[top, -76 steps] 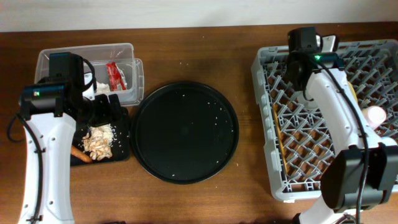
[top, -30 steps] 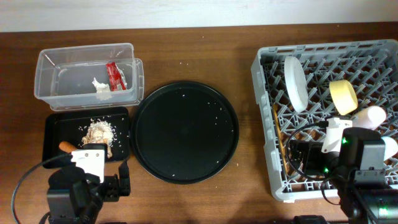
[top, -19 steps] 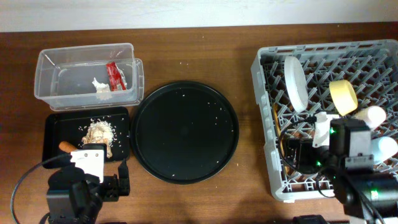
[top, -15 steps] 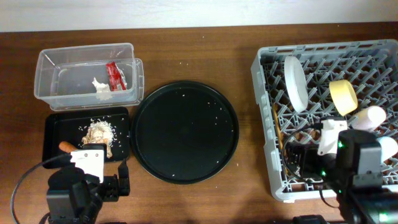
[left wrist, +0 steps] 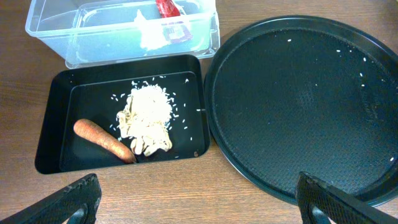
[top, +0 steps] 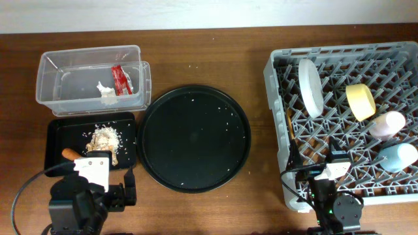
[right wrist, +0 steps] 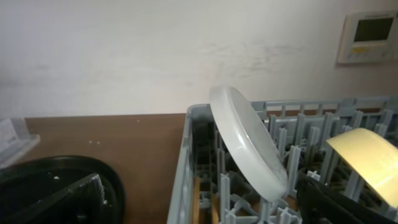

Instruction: Sort waste into correct bins and load items into the dishwasher rack

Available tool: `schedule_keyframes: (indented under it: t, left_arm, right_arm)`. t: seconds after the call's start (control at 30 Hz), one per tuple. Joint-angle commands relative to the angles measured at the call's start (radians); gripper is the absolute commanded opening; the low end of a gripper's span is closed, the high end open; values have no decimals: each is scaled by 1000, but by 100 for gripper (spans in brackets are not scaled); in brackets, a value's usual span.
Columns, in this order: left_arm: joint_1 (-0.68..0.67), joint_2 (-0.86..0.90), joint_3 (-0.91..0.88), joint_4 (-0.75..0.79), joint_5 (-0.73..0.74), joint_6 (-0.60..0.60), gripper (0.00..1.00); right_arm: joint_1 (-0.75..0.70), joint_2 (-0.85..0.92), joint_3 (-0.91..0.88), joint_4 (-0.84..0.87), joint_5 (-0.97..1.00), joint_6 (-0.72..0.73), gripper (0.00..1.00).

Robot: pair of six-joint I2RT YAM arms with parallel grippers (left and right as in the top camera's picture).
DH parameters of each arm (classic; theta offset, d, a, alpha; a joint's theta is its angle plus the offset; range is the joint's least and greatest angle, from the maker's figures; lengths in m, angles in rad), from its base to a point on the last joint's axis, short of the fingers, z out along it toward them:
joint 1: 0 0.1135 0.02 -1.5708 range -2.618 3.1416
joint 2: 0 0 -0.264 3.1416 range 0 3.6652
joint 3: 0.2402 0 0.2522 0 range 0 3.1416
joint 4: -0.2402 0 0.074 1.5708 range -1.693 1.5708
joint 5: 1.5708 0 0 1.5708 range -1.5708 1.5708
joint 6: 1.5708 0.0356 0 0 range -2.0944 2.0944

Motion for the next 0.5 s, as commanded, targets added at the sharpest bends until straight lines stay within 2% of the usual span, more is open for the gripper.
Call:
schedule_keyframes:
  t: [0.0,0.47]
  left_arm:
    - [-4,-5,-2,3,-6,16,99]
    - [-4,-5,-2,3,-6,16,99]
  right_arm:
    - [5,-12,-8,-98,22,-128,98]
    - [5,-12,-8,-110,18,-128,98]
